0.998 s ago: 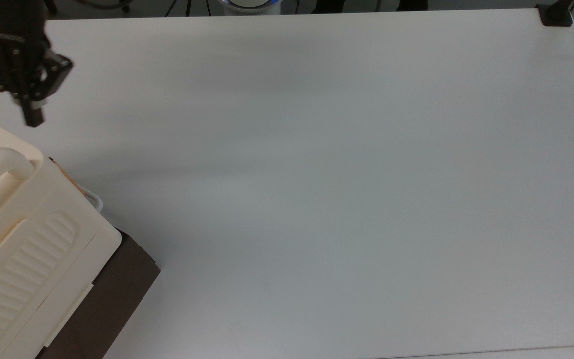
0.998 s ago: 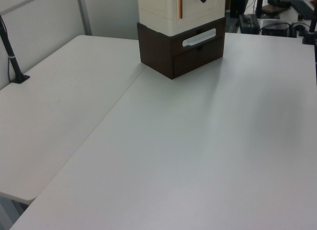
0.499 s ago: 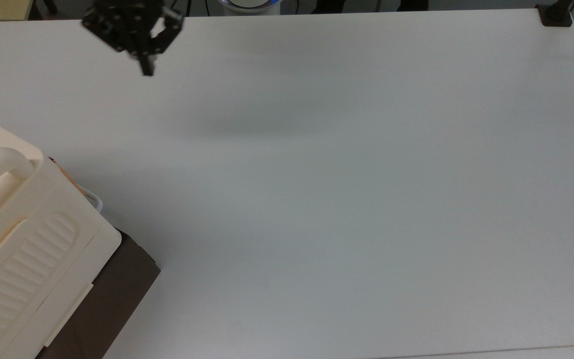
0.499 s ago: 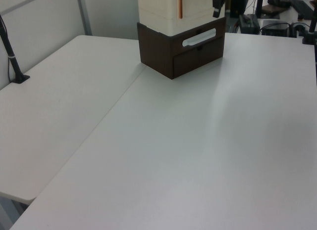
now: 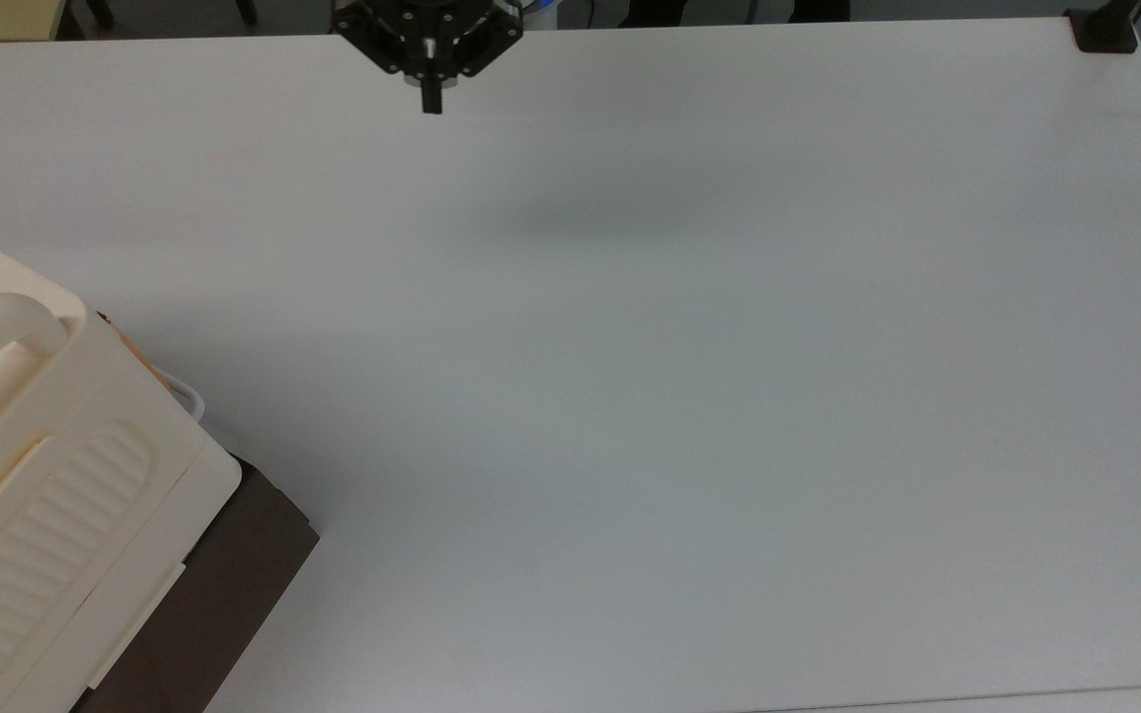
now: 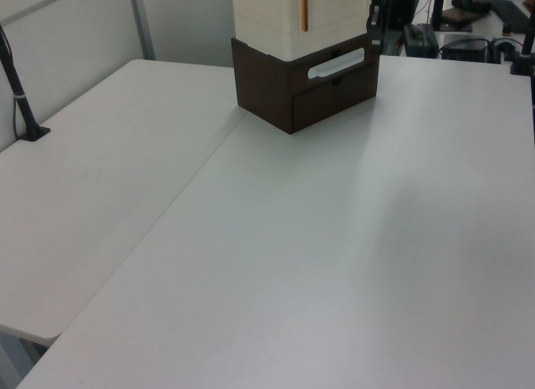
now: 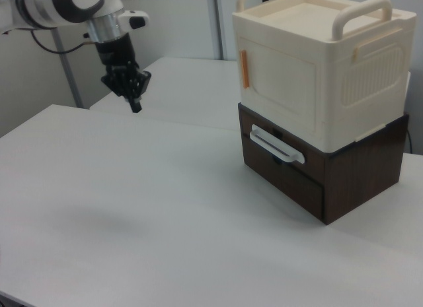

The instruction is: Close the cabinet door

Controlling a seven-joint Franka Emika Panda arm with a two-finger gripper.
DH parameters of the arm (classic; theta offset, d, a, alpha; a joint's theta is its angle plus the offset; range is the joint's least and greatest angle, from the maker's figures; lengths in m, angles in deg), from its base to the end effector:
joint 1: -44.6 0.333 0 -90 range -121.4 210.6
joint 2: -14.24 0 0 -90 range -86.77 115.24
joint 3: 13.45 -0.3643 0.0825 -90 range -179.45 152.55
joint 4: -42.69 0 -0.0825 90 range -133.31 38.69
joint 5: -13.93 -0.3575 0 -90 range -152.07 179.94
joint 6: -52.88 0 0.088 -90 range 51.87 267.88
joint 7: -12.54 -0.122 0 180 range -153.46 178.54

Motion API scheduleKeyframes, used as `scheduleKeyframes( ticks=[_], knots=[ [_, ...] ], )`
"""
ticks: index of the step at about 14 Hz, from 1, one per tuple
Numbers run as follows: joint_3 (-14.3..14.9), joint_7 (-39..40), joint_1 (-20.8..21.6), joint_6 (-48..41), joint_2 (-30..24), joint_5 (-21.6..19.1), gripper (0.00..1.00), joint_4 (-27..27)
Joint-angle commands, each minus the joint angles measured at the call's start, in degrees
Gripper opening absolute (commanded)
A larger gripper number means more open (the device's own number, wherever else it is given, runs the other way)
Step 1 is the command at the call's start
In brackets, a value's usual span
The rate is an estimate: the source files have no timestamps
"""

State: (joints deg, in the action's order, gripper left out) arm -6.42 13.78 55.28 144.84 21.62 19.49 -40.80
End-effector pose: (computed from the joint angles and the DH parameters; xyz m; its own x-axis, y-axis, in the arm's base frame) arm 0.5766 0.0307 0.6417 0.9958 0.0897 0.0173 0.0872 -0.9898 0.1129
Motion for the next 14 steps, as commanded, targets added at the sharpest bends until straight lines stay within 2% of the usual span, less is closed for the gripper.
scheduleKeyframes(
  ticks=[1,3,4,5,6,14],
  knots=[
    [-0.2,-1.0,1.2,0.0,-6.8,0.2,0.22,-7.2],
    [-0.9,-0.9,0.2,0.0,-6.7,0.2,0.43,-7.2],
    [-1.7,-0.9,-1.5,-0.2,-6.7,0.2,0.79,-7.3],
    [-3.0,-0.9,-2.8,-0.4,-6.8,0.2,0.83,-7.6],
    [-4.0,-0.9,-4.2,-0.6,-6.8,0.2,1.0,-7.6],
    [-4.0,-1.0,-5.2,-1.8,-6.6,0.3,1.0,-7.0]
  ],
)
